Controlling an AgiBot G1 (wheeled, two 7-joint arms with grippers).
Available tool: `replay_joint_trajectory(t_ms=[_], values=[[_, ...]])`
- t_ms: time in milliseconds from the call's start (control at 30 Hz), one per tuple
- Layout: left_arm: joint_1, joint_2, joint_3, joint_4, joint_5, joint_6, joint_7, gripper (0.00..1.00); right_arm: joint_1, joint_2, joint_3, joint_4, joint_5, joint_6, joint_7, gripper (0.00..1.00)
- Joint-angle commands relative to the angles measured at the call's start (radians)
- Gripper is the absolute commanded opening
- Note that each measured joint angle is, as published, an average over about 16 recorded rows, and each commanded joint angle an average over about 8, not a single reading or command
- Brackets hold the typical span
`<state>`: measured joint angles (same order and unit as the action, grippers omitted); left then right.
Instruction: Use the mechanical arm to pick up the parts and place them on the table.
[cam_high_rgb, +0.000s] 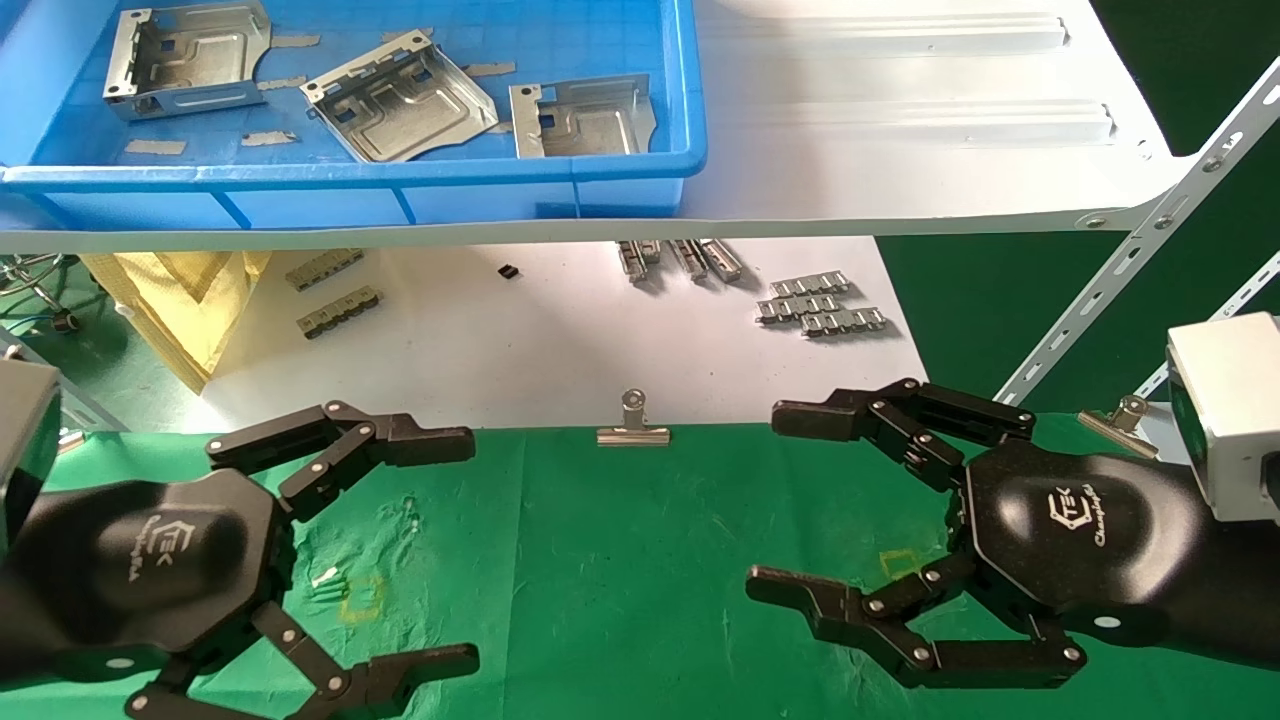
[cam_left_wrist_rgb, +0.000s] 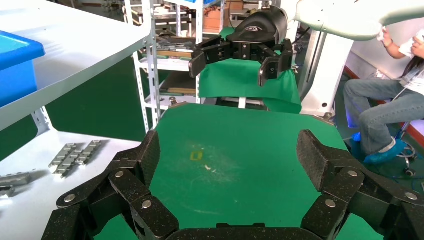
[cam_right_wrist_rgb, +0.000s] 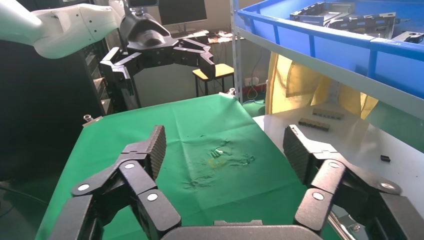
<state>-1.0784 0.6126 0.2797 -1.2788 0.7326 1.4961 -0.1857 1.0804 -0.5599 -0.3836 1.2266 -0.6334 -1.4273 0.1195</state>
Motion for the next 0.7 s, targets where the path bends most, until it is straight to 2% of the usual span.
replay_joint_trajectory(t_ms=[33, 567, 700], values=[[0.000, 0.000, 0.000, 0.000, 0.000, 0.000, 0.000, 1.00, 0.000, 0.000, 0.000, 0.000, 0.000, 0.000, 0.000, 0.00], [-0.003, 0.000, -0.001, 0.000, 0.003, -0.002, 0.003, 1.00, 0.000, 0.000, 0.000, 0.000, 0.000, 0.000, 0.000, 0.00], [-0.044, 0.002, -0.004, 0.014, 0.030, -0.016, 0.018, 1.00, 0.000, 0.000, 0.000, 0.000, 0.000, 0.000, 0.000, 0.00]])
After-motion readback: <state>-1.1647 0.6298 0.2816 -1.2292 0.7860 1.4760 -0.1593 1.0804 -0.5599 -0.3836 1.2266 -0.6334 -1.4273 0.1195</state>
